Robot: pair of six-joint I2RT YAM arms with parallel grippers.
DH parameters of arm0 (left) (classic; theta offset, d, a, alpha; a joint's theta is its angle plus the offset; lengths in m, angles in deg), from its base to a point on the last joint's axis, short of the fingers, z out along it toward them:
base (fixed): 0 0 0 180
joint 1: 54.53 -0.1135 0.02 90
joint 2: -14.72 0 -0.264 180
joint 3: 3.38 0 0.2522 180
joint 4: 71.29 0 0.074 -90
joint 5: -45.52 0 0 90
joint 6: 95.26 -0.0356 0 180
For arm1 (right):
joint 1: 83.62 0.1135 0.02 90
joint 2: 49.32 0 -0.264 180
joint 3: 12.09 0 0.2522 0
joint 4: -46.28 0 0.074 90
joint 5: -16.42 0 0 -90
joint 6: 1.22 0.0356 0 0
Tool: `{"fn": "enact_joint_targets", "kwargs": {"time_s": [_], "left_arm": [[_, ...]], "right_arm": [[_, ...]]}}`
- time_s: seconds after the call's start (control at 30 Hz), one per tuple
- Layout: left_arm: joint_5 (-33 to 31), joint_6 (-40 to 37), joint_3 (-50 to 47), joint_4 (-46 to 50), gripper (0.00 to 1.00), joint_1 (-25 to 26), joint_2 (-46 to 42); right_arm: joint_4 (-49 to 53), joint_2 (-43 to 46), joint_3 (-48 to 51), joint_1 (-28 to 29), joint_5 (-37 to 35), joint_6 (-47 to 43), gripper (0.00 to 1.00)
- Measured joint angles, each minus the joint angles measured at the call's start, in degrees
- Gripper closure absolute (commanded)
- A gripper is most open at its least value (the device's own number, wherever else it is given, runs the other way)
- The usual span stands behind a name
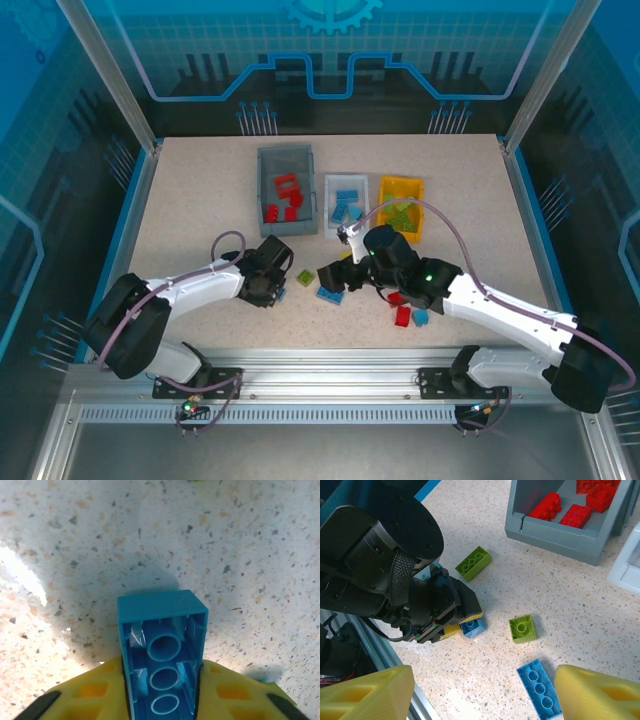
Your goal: Sort the legos into containers by color
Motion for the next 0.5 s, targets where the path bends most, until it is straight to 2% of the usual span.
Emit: {"fn": "enact_joint_targets", "kwargs": {"time_s": [0.13, 0.23, 0.37, 0.5], "left_arm": [[-1.0, -7.1, 4.1, 1.7, 0.85, 0.1, 0.2], [-2.6, -15.7, 15.4, 4.4, 0.84, 0.7, 2.9], [-4.3, -28.2, 31.3, 4.9, 0.84, 2.0, 8.9], [-5.1, -40.4, 45.5, 6.8, 0.84, 2.7, 18.0]], "right_arm": [[0.4, 3.3, 0.5, -0.4, -1.7, 0.2, 0.25], [0.0, 8.2, 1.7, -2.8, -3.4, 1.5, 0.25], [-3.2, 13.4, 4.1, -9.1, -5.7, 3.9, 0.25], [-6.1, 14.1, 5.5, -14.6, -7.5, 5.4, 0.24]]}}
